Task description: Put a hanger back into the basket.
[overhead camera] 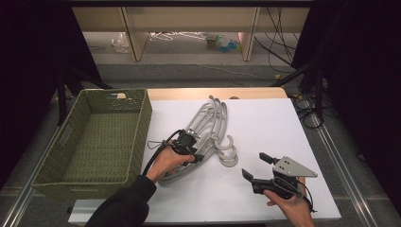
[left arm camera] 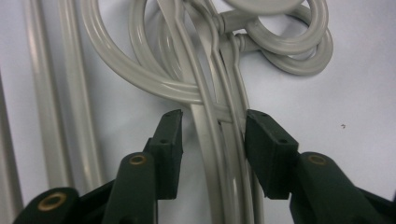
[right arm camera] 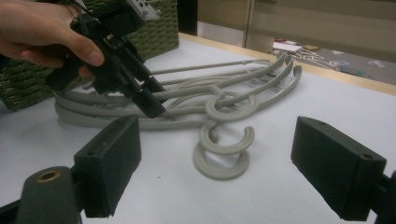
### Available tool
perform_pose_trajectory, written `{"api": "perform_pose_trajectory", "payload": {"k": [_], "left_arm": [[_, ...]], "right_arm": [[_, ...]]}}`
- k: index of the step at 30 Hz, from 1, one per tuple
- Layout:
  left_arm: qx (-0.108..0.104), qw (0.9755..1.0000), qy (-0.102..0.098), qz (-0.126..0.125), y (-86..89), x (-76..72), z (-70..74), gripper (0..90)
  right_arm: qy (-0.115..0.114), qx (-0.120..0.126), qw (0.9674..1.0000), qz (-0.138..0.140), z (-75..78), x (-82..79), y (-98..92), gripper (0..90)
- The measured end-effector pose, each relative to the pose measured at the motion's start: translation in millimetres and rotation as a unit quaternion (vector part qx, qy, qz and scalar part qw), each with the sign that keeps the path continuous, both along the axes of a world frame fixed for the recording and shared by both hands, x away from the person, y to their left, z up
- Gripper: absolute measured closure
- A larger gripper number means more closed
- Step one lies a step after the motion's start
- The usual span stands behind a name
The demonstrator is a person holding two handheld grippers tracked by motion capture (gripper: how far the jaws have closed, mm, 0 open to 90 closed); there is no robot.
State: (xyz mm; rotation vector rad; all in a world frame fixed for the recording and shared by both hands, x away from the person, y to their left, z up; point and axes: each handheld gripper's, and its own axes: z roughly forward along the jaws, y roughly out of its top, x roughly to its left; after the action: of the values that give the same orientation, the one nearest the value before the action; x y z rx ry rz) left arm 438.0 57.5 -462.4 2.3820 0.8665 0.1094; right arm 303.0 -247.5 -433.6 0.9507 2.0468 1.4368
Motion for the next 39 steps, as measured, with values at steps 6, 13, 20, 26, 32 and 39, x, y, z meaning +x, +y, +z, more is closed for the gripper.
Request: {"api": "perform_pose_trajectory", "payload": {"k": [6,13,20,26,32,39], "left_arm": [[-0.008,0.9999,0.012,-0.001,-0.7,0.5,-0.8,66.2],[-0.009,0.9997,0.015,0.014,-0.1,0.0,-0.1,66.4],[-0.007,0.9998,0.014,0.015,0.4,-0.3,2.4,65.0],[-0.009,0.9998,0.015,0.006,3.8,1.3,8.1,66.4],[-0.017,0.9996,0.021,0.006,5.6,3.2,8.3,69.6],[-0.026,0.9994,0.011,0.018,11.7,1.2,15.3,78.1]], "right_arm": [[0.002,0.007,1.0000,0.003,-0.3,0.5,0.8,17.2],[0.000,0.000,1.0000,0.003,0.4,0.3,0.3,17.2],[-0.008,-0.003,1.0000,0.004,0.3,1.3,0.0,17.2],[-0.009,-0.002,0.9999,0.005,0.7,1.3,-0.1,17.2],[0.004,0.002,1.0000,0.006,1.2,-0.3,1.0,17.2],[0.001,0.000,1.0000,0.007,1.1,-0.1,1.1,17.2]]}}
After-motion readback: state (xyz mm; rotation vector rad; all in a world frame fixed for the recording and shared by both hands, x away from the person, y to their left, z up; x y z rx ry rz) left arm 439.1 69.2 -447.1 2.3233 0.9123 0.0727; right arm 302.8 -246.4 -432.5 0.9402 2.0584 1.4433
